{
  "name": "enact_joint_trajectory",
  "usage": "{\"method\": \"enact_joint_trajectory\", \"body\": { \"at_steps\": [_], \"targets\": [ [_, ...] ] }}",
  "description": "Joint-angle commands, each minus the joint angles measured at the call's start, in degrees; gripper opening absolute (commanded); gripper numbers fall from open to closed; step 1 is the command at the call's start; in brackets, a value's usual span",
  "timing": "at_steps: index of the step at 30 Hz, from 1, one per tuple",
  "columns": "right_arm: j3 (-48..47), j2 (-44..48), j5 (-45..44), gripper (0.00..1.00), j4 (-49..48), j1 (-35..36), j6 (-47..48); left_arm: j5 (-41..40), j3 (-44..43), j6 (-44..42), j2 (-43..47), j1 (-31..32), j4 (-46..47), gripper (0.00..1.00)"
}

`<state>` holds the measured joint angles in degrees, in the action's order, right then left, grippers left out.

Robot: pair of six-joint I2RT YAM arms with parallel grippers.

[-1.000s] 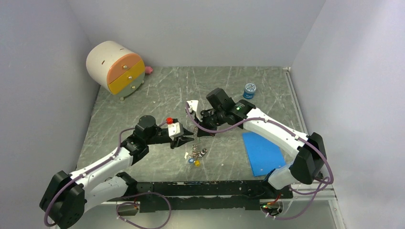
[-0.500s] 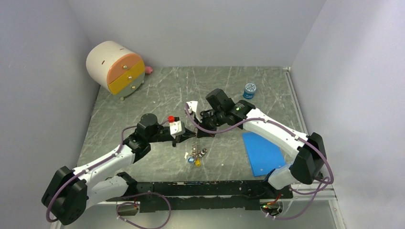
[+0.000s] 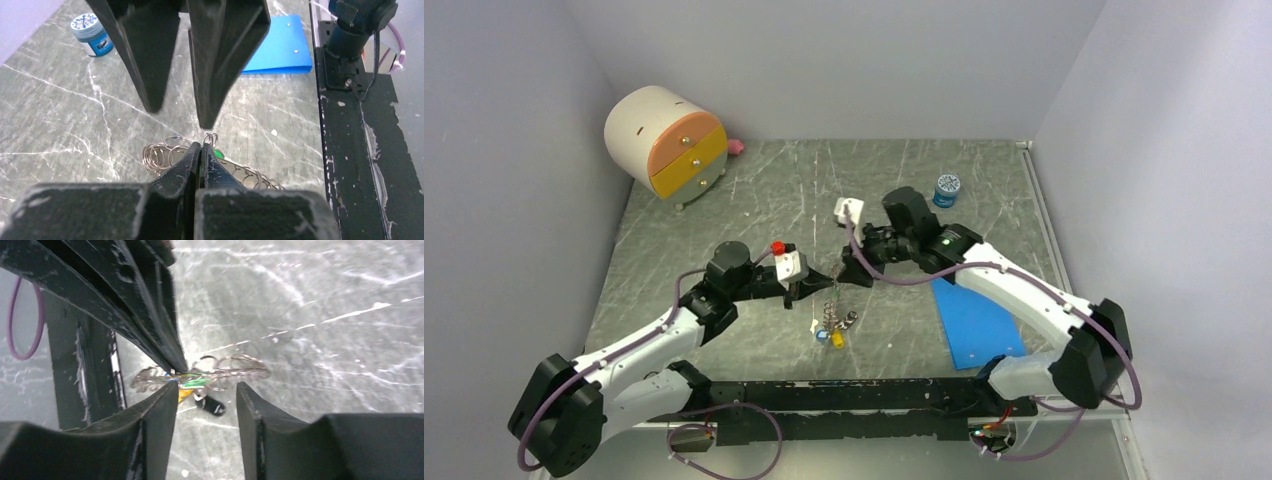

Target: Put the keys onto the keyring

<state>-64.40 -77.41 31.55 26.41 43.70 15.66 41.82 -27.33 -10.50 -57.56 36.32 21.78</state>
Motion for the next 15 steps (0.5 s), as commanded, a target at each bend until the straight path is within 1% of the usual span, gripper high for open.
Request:
{"method": "enact_joint_trajectory", "body": {
  "at_steps": [1,3,5,7,9,10,15],
  "targets": [
    [7.6,6.5,8.1,0.53,-19.1,-6.0,-8.5,0.4,1.2,7.0,1.5,-1.4,10.7,0.03],
    [12.5,9.1,12.3,0.57,-27.7,-8.4,-12.0,2.1,2.4,9.9,1.6,-2.9,15.3,0.03],
    [17.2,11.8,15.5,0.60,-36.3,-10.2,-15.3,3.6,3.7,14.6,1.6,-4.6,20.6,0.03],
    [20.6,13.4,18.4,0.61,-44.4,-10.9,-19.7,4.8,5.5,18.2,1.7,-6.4,26.7,0.03],
    [22.0,14.3,20.2,0.61,-48.6,-11.0,-21.7,5.4,7.0,21.7,1.7,-7.9,33.1,0.03],
    [22.5,14.5,21.3,0.61,-50.6,-11.0,-22.9,5.6,7.7,23.4,1.6,-8.7,36.0,0.03],
    [22.7,13.3,25.1,0.51,-58.2,-10.9,-28.2,6.6,10.5,31.1,-0.5,-10.8,53.8,0.03]
  ]
}}
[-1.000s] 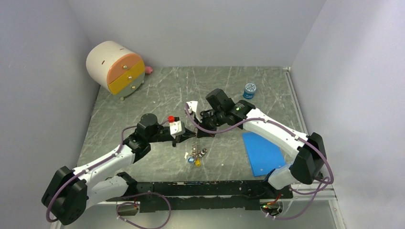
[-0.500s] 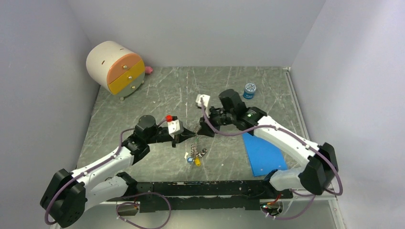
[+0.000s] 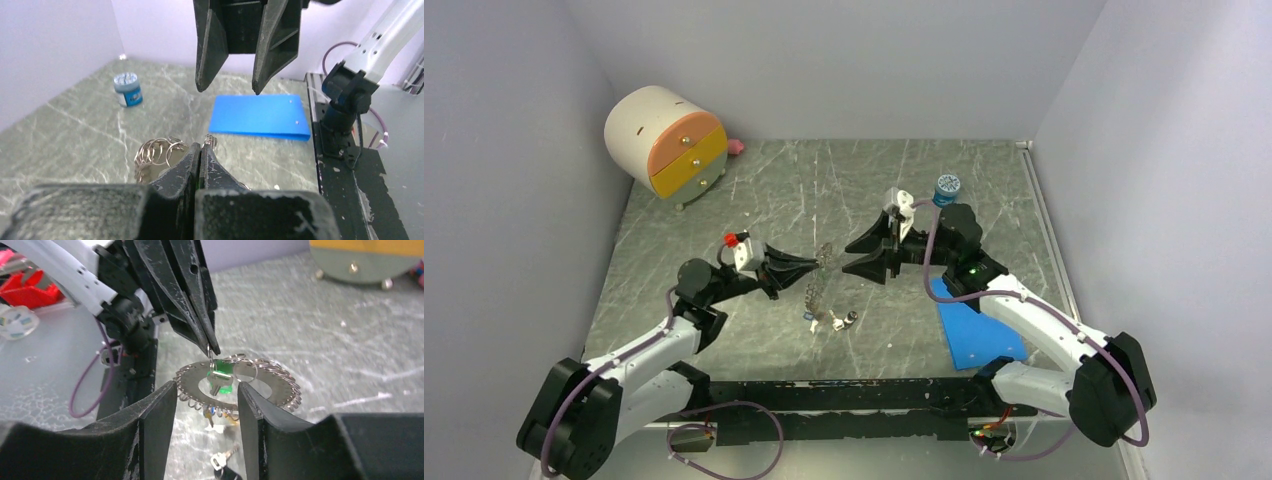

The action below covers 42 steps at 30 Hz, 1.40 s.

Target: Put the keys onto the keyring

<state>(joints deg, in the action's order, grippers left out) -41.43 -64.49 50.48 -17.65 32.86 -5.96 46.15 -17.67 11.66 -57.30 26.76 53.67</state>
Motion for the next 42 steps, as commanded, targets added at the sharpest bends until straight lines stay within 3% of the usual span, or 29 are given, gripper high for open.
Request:
{"method": "enact_joint_trajectory", "body": {
  "at_steps": [1,5,10,14,21,24,26,30,36,42],
  "targets": [
    [-0.2,0.1,7.0,0.49,-15.9,0.0,-7.8,2.1,1.3,10.4,-1.5,-1.5,25.1,0.03],
    [-0.6,-0.5,8.0,0.44,-19.5,1.1,-9.6,1.8,2.1,15.2,-5.4,-2.4,34.8,0.03],
    [-1.5,-1.7,7.2,0.43,-19.9,3.5,-8.4,2.4,1.6,16.1,-6.4,-2.5,35.2,0.02],
    [-2.9,-3.4,5.4,0.37,-18.2,5.4,-6.3,2.4,1.0,16.2,-6.3,-2.6,35.0,0.03],
    [-5.2,-4.6,-1.9,0.34,-11.1,9.2,-0.5,3.1,1.2,16.5,-6.5,-2.6,35.2,0.02],
    [-5.4,-5.0,-2.6,0.20,-10.3,9.6,0.1,2.8,1.5,16.3,-6.1,-2.6,35.2,0.03],
    [-5.5,-5.2,-2.4,0.18,-9.7,9.6,0.5,2.3,1.8,16.1,-5.5,-2.6,35.2,0.03],
    [-5.3,-4.7,-3.5,0.19,-7.6,9.6,1.8,2.0,2.1,15.7,-4.5,-2.6,34.1,0.03],
    [-3.2,-2.1,-6.5,0.37,-8.8,9.6,1.3,2.8,1.6,15.5,-4.0,-2.6,33.0,0.02],
    [-4.1,-2.7,-6.0,0.35,-8.0,9.6,1.0,2.9,1.7,16.1,-4.8,-2.6,34.3,0.02]
  ]
}}
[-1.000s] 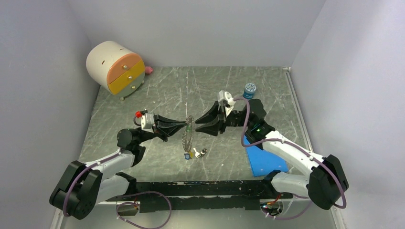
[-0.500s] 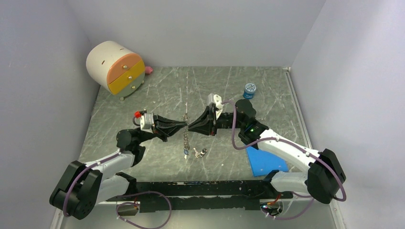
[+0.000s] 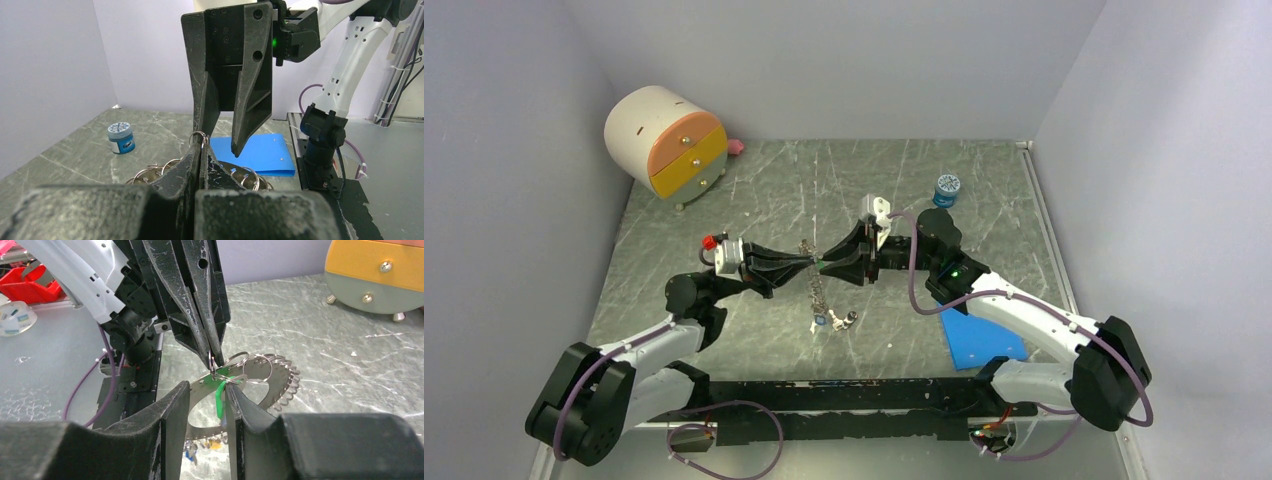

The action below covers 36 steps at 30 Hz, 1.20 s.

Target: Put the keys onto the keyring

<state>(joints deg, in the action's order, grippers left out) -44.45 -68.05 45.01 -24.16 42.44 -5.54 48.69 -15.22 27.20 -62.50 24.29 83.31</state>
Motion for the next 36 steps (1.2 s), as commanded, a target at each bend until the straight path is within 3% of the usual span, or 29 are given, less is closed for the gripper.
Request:
{"method": "enact_joint_trajectory", "body": {
  "at_steps": [1,7,11,12,14,16,21,31,36],
  "targets": [
    [-1.3,0.8,-0.6,0.34,-1.2,0.0,0.7,0.3,-0.7,0.8,0.0,-0.1,5.4,0.03],
    [-1.1,1.0,-1.2,0.17,-0.2,0.0,1.7,0.2,-0.7,0.7,-0.4,-0.1,5.5,0.02],
    [-0.6,1.4,-2.1,0.17,1.6,0.1,2.7,0.2,-0.8,0.9,-0.3,-0.1,5.5,0.02],
    [-0.4,1.6,-2.6,0.19,1.8,0.0,3.0,0.3,-0.8,0.9,-0.3,-0.1,5.5,0.03],
    [-0.2,2.2,-3.5,0.34,2.2,0.1,3.1,0.2,-0.8,0.9,-0.3,-0.1,5.6,0.03],
    [-0.5,3.0,-3.5,0.43,2.9,0.0,3.5,0.1,-0.8,1.0,-0.2,-0.1,5.5,0.03],
    [-1.6,4.1,-3.0,0.46,4.6,0.1,5.0,0.3,-1.1,1.3,-0.2,-0.1,5.5,0.03],
    [-3.1,1.5,1.9,0.22,4.0,0.1,4.8,0.3,-1.1,1.2,0.0,-0.1,5.5,0.03],
    [-3.4,0.1,1.6,0.17,3.3,0.1,4.3,0.1,-0.9,1.5,0.3,-0.1,5.6,0.03]
  ]
}}
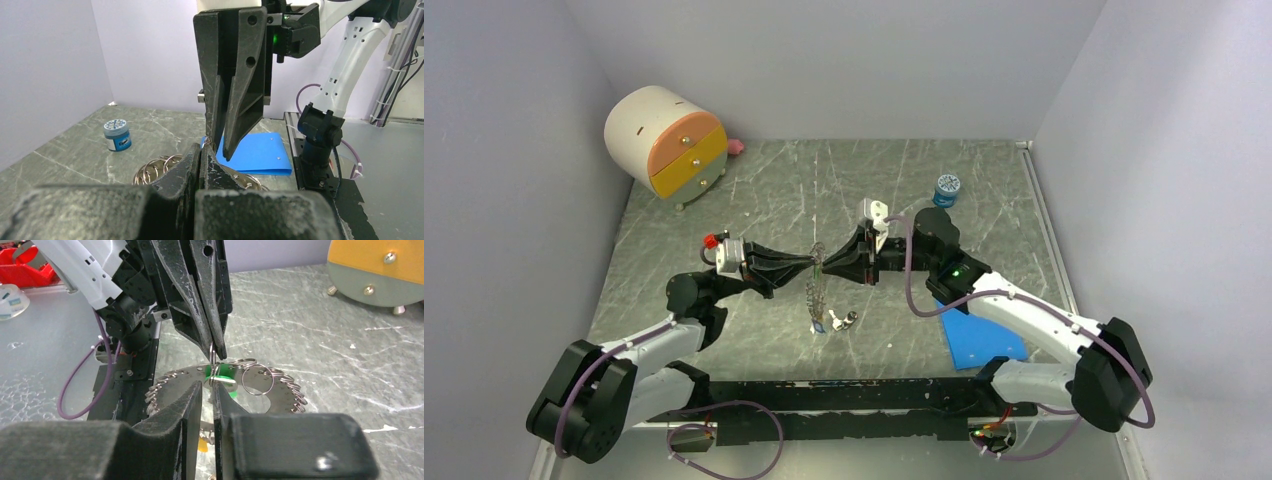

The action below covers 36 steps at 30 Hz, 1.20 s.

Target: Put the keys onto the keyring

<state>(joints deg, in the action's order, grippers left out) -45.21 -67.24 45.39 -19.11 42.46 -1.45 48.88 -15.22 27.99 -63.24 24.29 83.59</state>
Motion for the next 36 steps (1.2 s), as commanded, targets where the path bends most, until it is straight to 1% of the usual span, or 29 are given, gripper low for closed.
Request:
{"method": "enact_joint_trajectory", "body": {
  "at_steps": [1,4,7,13,17,27,30,36],
  "targets": [
    [-2.7,-0.9,1.0,0.14,-1.6,0.0,0.3,-0.5,-0.8,0.7,1.3,-0.1,5.3,0.03],
    [-3.2,-1.2,0.1,0.05,-0.3,0.0,1.0,-1.3,-0.4,0.6,1.8,-0.1,5.1,0.03],
    [-2.5,-0.8,-0.9,0.00,-1.2,0.1,0.6,-0.7,-0.8,0.5,2.0,-0.1,4.4,0.02],
    [-2.4,-0.6,-0.9,0.00,-0.9,0.0,1.0,-1.0,-0.9,0.9,1.5,-0.1,5.2,0.03],
    [-2.6,-0.7,-0.6,0.00,1.6,0.1,3.3,-1.3,-0.9,0.7,1.7,-0.1,5.0,0.03],
    [-1.5,-1.6,-0.6,0.00,4.6,0.1,5.6,-0.4,-2.0,1.2,0.9,-0.1,5.2,0.03],
    [-2.6,-2.3,-2.1,0.00,8.1,0.5,8.5,-0.8,-1.6,1.2,1.1,-0.1,5.1,0.03],
    [-3.0,0.0,-9.8,0.01,13.2,1.5,13.5,-0.6,-1.9,0.9,1.6,-0.1,4.0,0.03]
  ]
}}
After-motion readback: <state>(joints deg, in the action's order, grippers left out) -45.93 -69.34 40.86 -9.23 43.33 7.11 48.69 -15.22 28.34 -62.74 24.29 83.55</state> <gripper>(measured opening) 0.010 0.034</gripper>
